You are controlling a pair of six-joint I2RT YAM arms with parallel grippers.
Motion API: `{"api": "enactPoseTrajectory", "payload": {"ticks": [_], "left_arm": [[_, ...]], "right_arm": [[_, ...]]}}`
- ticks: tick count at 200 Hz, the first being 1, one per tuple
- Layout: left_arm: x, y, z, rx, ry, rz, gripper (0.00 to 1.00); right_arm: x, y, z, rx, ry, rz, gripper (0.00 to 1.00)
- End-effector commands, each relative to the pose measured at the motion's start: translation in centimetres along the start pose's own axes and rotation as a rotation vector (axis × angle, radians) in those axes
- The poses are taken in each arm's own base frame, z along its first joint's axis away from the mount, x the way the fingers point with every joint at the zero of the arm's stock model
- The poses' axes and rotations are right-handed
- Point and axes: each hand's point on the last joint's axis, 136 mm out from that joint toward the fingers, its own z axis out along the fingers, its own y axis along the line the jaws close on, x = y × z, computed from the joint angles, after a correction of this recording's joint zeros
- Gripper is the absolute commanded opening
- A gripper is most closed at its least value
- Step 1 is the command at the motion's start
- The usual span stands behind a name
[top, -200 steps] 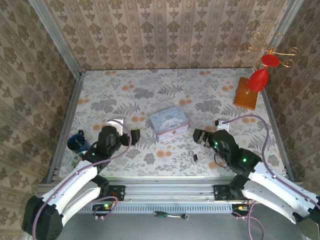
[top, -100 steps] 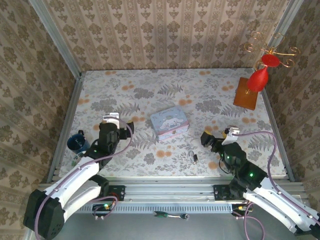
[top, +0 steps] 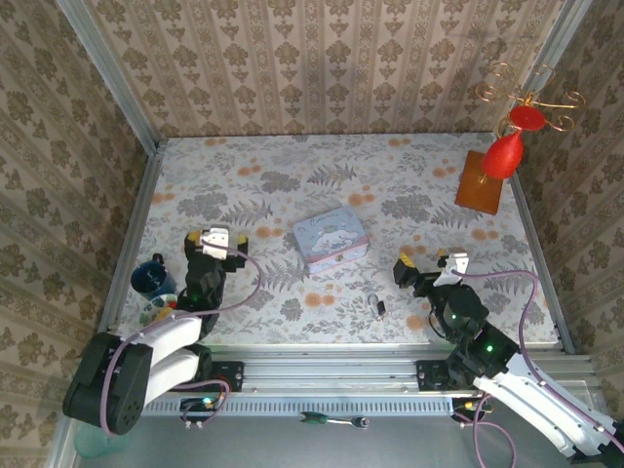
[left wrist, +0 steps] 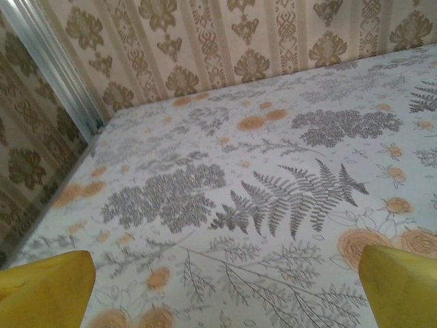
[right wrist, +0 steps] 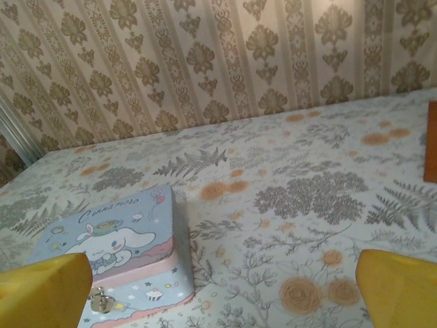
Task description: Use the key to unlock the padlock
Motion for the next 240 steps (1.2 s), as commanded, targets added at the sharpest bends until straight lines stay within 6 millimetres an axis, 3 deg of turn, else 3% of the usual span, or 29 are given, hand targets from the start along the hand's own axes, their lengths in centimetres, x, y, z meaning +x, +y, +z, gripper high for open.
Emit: {"api": "enactPoseTrajectory", "payload": {"ticks": [1, 34, 52, 75, 142, 240], "left_arm": [[-2.7, 0.8, 0.6, -0.02, -0.102, 0.068, 1.0], [0.1, 1.5, 2.1, -0.015, -0.047, 0.048, 1.0], [0.3, 1.4, 2.7, 0.003, -0.081, 0.071, 1.0], [2.5, 1.3, 5.0, 0.069, -0.025, 0.033, 1.0], [4.1, 5.6, 8.5, -0.094, 0.165, -0.086, 1.0], [4.4, 6.2, 8.3, -0.107, 0.166, -0.112, 1.0]], "right_arm": [[-1.6, -0.7, 0.0, 0.046, -0.067, -0.123, 1.0], [-1.4, -1.6, 0.4, 0.107, -0.07, -0.232, 1.0], [-1.4, -2.1, 0.7, 0.138, -0.085, -0.259, 1.0], [-1.7, -2.9, 1.5, 0.183, -0.096, -0.251, 1.0], [-0.4, -6.4, 4.9, 0.288, 0.009, -0.308, 1.0], [2.3, -10.7, 11.1, 0.352, 0.08, -0.223, 1.0]]}}
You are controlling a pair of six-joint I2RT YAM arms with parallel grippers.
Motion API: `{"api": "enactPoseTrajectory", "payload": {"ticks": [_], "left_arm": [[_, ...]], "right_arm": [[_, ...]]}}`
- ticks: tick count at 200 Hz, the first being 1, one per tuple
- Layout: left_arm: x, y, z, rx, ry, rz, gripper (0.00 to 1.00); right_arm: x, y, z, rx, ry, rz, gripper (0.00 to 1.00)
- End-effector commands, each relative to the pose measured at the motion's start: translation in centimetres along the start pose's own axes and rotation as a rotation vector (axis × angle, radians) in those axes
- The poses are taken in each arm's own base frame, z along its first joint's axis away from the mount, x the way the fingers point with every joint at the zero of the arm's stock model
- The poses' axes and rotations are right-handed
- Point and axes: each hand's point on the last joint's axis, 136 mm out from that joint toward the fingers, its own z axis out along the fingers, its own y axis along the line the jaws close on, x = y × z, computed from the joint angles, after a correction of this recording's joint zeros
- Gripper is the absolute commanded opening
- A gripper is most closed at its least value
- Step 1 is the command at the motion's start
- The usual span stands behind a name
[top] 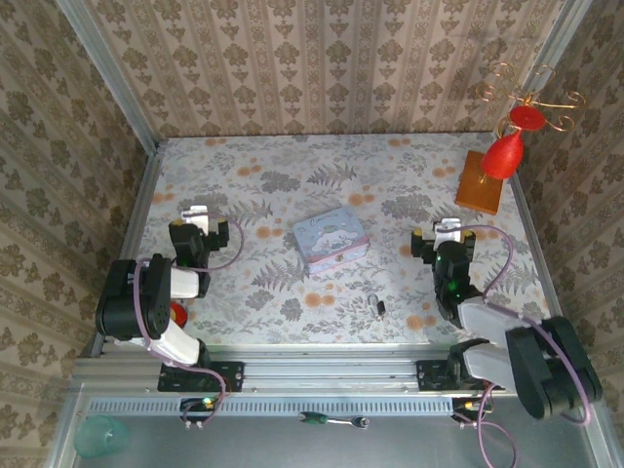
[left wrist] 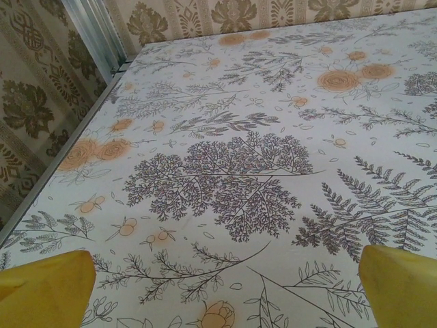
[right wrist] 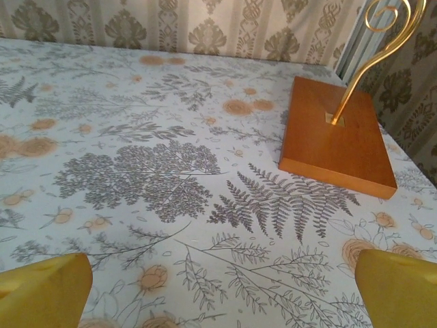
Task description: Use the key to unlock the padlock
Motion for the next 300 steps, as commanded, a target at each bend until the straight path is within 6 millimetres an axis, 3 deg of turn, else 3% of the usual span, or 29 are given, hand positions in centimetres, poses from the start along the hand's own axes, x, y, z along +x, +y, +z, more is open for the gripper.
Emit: {"api": "enactPoseTrajectory", "payload": {"ticks": [1, 34, 49, 56, 79, 300], "left_arm": [[-0.7, 0.3, 0.0, -0.015, -0.013, -0.021, 1.0], [-0.7, 0.2, -0.1, -0.015, -0.013, -0.014, 1.0], [-0.6, 0.2, 0.0, -0.016, -0.012, -0.013, 1.0], [-0.6, 0.2, 0.0, -0.015, -0.012, -0.012, 1.0], [-0.7, 0.1, -0.1, -0.015, -0.014, -0.009, 1.0], [-0.9, -0.7, -0.7, -0.026, -0.047, 0.04, 1.0]], "right_arm": [[-3.0, 0.2, 1.1, -0.024, -0.109, 0.09, 1.0], [-2.6, 0.8, 3.1, -0.058, -0.09, 0.055, 1.0], [-0.5, 1.3, 5.1, -0.073, -0.053, 0.056, 1.0], [-1.1, 1.0, 5.6, -0.043, -0.068, 0.06, 1.0], [-0.2, 0.5, 6.6, -0.075, 0.035, 0.1, 1.0], [-0.1, 0.4, 6.6, -0.086, 0.043, 0.109, 1.0]]}}
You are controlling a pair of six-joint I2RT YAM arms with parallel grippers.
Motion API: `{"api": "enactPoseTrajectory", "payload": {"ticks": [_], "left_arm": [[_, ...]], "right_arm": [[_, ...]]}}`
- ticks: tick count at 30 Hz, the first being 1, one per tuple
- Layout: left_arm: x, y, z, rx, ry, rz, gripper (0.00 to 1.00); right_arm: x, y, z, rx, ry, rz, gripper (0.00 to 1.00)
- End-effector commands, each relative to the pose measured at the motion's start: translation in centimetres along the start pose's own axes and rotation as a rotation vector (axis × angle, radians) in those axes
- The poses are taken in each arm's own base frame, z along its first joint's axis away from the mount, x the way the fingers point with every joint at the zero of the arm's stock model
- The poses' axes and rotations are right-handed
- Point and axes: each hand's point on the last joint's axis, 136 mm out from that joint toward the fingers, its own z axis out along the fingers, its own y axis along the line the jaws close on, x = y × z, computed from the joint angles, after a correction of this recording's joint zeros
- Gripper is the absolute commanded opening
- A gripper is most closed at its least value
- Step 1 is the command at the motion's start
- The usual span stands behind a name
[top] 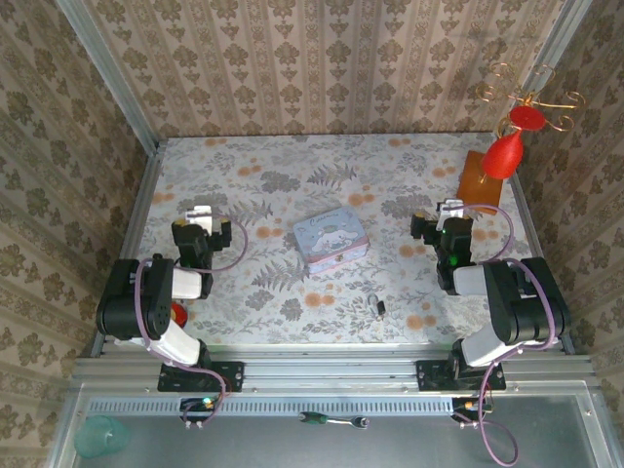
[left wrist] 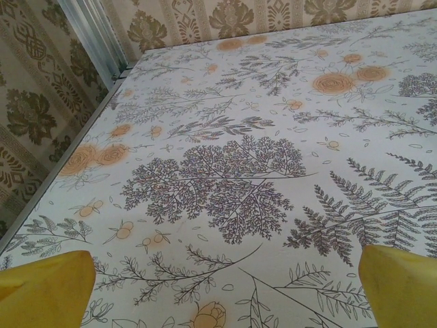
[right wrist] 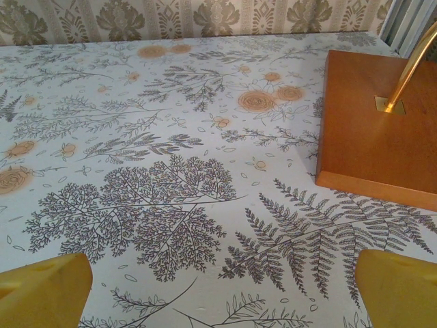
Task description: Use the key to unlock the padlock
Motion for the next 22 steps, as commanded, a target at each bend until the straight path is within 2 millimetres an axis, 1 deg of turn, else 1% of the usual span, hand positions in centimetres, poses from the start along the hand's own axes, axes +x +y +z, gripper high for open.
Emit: {"api": "enactPoseTrajectory", "payload": {"ticks": [1, 14, 22], "left_arm": [[-0.66, 0.1, -0.38, -0.016, -0.035, 0.019, 1.0], [-0.68, 0.11, -0.46, -0.021, -0.04, 0.022, 1.0], [-0.7, 0.07, -0.48, -0.02, -0.041, 0.022, 1.0]], "right_arm": [[-0.57, 0.27, -0.05, -0.01, -0.01, 0.006, 1.0], [-0.6, 0.27, 0.16, -0.009, -0.001, 0.008, 1.0], [-0.59, 0.28, -0.04, -0.01, -0.009, 0.005, 1.0]]}}
